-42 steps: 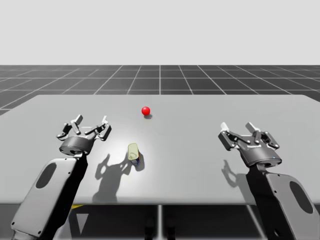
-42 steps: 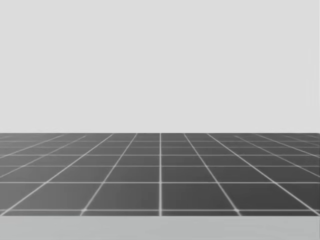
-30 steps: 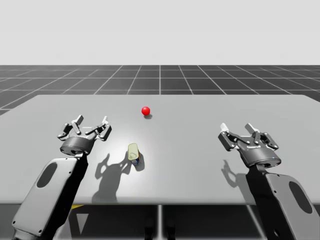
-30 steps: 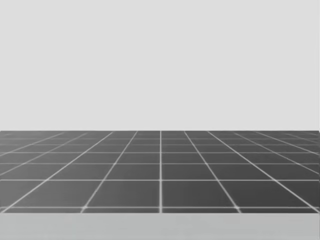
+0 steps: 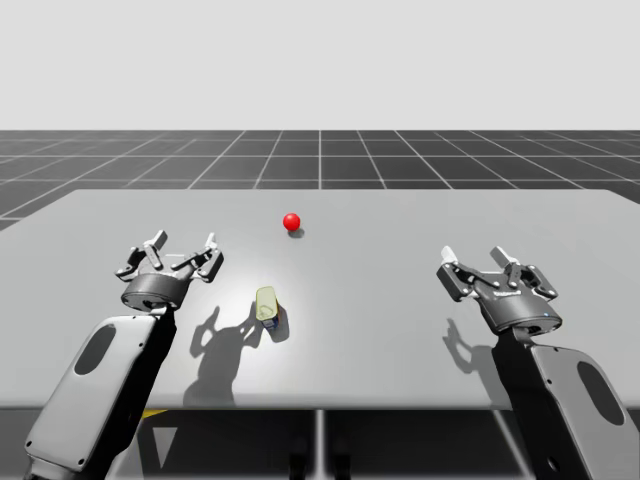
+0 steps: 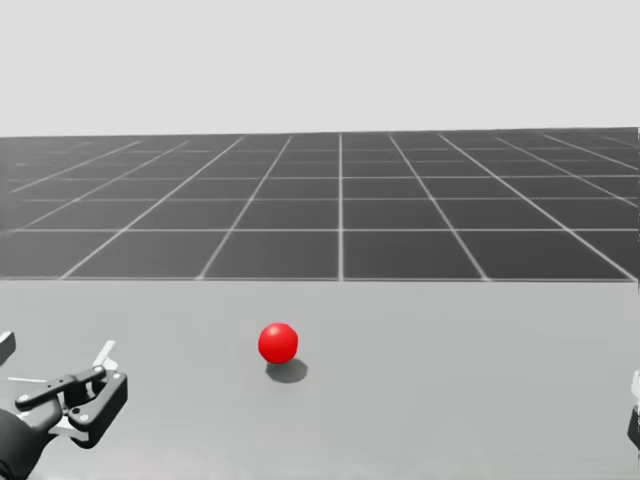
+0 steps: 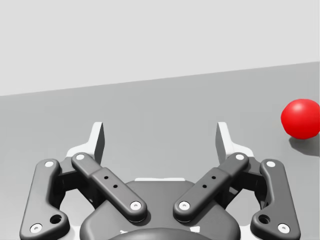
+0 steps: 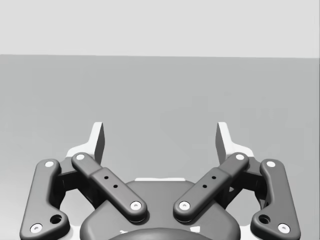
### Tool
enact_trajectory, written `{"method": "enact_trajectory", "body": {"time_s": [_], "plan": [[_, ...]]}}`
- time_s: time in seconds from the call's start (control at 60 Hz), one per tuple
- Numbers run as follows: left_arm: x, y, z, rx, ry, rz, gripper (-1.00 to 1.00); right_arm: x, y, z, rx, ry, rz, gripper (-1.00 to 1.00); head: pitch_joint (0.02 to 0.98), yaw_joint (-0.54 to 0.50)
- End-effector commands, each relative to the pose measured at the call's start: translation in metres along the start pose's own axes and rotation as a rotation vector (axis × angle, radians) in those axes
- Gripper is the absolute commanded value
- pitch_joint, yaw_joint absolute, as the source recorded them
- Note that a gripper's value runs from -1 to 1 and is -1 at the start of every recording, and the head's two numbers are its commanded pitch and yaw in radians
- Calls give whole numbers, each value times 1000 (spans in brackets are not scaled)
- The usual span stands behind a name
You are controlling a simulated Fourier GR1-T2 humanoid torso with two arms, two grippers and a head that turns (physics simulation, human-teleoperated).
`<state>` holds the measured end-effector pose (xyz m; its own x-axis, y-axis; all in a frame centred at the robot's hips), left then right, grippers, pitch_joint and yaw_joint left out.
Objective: Watch the red light. When it turns green, pick up the object.
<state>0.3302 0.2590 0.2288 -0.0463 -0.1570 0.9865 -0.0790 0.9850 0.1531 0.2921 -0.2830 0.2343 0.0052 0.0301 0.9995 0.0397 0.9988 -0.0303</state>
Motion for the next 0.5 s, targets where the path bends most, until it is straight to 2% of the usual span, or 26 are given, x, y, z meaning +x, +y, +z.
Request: {"method": "enact_trajectory", "body": {"time_s": [0.017, 0.25, 0.5], "plan": [[-1, 0, -1, -1, 0, -5, -1000, 0, 0, 0, 0, 1, 5, -1000, 437, 66], [-1, 0, -1, -5, -2, -5, -1000, 0, 0, 0, -1, 4, 9, -1000, 562, 108], [-1, 0, -1, -26, -13, 7, -1000, 0, 0, 0, -2, 3, 11, -1000, 587, 127]]}}
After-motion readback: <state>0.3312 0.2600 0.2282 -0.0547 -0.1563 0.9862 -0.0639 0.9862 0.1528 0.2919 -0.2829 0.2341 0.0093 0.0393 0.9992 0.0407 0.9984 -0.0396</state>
